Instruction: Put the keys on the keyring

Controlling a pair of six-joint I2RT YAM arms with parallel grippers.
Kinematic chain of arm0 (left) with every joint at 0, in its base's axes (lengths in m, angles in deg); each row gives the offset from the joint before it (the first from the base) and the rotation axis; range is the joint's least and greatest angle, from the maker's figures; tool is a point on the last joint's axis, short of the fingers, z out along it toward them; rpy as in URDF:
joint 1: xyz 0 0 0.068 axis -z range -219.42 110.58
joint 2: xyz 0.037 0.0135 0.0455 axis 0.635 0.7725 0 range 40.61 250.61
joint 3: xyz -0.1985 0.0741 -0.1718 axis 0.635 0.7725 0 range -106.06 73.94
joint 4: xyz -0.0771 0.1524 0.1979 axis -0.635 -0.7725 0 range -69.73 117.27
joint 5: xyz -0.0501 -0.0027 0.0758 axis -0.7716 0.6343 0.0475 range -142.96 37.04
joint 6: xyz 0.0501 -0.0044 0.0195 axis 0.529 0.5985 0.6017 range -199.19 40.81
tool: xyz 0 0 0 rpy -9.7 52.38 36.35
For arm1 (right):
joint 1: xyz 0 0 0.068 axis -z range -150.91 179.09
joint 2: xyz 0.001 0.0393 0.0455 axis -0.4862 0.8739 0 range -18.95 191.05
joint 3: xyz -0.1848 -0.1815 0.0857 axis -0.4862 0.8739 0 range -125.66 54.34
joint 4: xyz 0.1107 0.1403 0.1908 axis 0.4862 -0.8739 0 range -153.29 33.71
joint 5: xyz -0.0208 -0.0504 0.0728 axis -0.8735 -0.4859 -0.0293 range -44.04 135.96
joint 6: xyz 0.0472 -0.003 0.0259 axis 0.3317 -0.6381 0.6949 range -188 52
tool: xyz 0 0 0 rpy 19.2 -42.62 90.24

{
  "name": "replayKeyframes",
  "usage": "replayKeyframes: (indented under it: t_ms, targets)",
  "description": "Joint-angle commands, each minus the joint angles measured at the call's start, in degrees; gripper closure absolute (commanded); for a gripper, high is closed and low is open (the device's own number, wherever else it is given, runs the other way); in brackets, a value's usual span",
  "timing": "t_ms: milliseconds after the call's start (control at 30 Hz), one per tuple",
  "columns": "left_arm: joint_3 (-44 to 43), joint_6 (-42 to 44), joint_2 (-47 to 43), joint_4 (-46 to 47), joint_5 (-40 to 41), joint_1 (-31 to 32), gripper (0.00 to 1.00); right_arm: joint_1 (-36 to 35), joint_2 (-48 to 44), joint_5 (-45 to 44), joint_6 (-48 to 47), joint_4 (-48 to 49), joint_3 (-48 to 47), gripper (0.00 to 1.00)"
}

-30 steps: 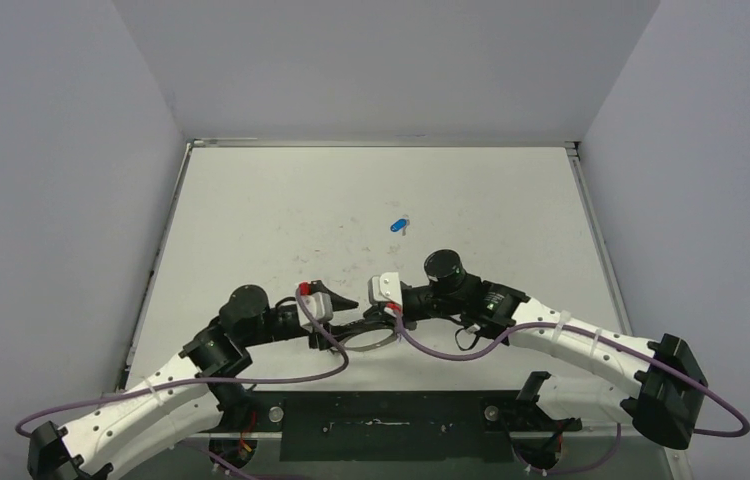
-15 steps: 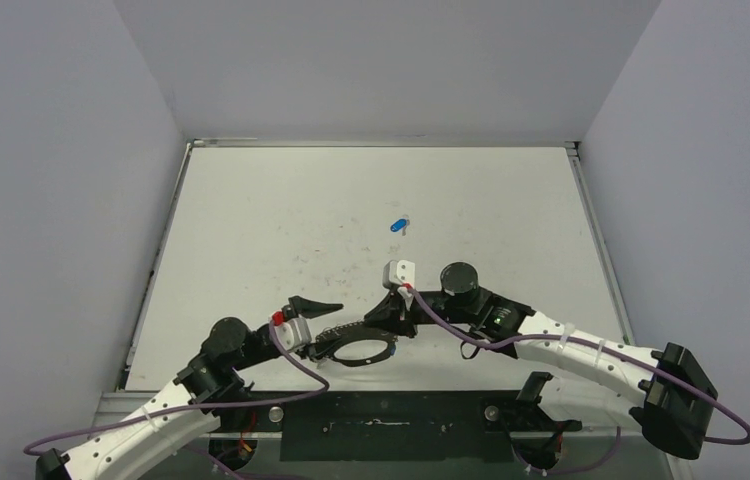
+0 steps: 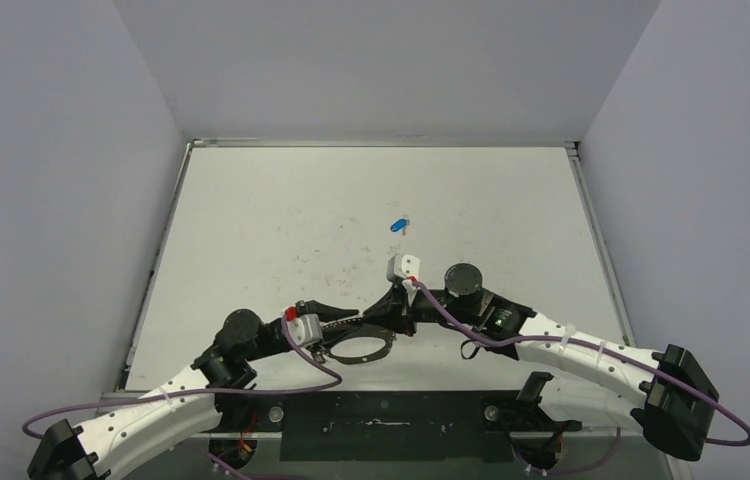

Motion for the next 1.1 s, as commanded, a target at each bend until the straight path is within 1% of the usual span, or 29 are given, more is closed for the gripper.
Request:
replayKeyframes:
  t_ms: [0,67,200,300,400,500,567,667,767,800,867,967,1067]
  targets:
    - [-0.9,-0.5,0.4,6.8,-1.8,0.3,0.78,-0.6,-1.6,-0.1,-0.2,3.6,-0.4,1.0]
    - [-0.8,-0.6,0.1,6.7,-1.7,0.3,0.83,-0.6,-1.5,-0.1,-0.2,3.8,-0.2,1.0]
    - [-0.7,-0.8,-0.2,6.8,-2.1,0.3,1.0,-0.6,-1.0,0.3,0.0,4.4,-0.1,1.0]
    - [-0.7,-1.0,-0.3,6.9,-2.1,0.3,1.0,-0.6,-0.6,0.8,-0.3,4.9,0.4,1.0]
    - [-0.7,-1.5,-0.2,6.9,-2.0,0.3,1.0,-0.6,-1.0,1.2,0.1,8.0,1.7,1.0]
    - [-0.9,-2.0,0.1,6.6,-2.0,0.3,0.76,-0.6,-1.6,1.3,0.1,8.9,2.1,1.0]
    - [-1.3,-2.0,0.0,5.1,-1.5,0.3,0.63,-0.6,-1.9,1.3,-0.7,7.7,1.7,1.0]
    - [-2.0,-2.9,-0.9,1.9,1.9,0.4,0.48,-0.6,-2.3,0.6,-3.2,3.9,1.0,1.0]
    - [-3.8,-6.2,-1.5,-2.6,7.2,0.3,0.32,-0.6,-2.9,-0.5,-5.7,1.1,0.7,1.0]
    - [-4.9,-6.9,-1.4,-4.5,8.3,0.4,0.29,-0.6,-3.2,-0.8,-6.1,1.0,0.8,1.0]
    - [-6.9,-7.2,-0.3,-8.1,8.4,0.3,0.27,-0.5,-3.7,-1.2,-6.8,0.7,1.1,1.0]
    - [-9.9,-6.5,2.2,-12.5,5.9,0.4,0.3,-0.5,-4.0,-1.1,-7.5,0.2,0.8,1.0]
    - [-12.2,-6.5,5.1,-13.9,2.9,0.4,0.37,-0.5,-4.0,0.1,-8.0,-0.7,0.2,1.0]
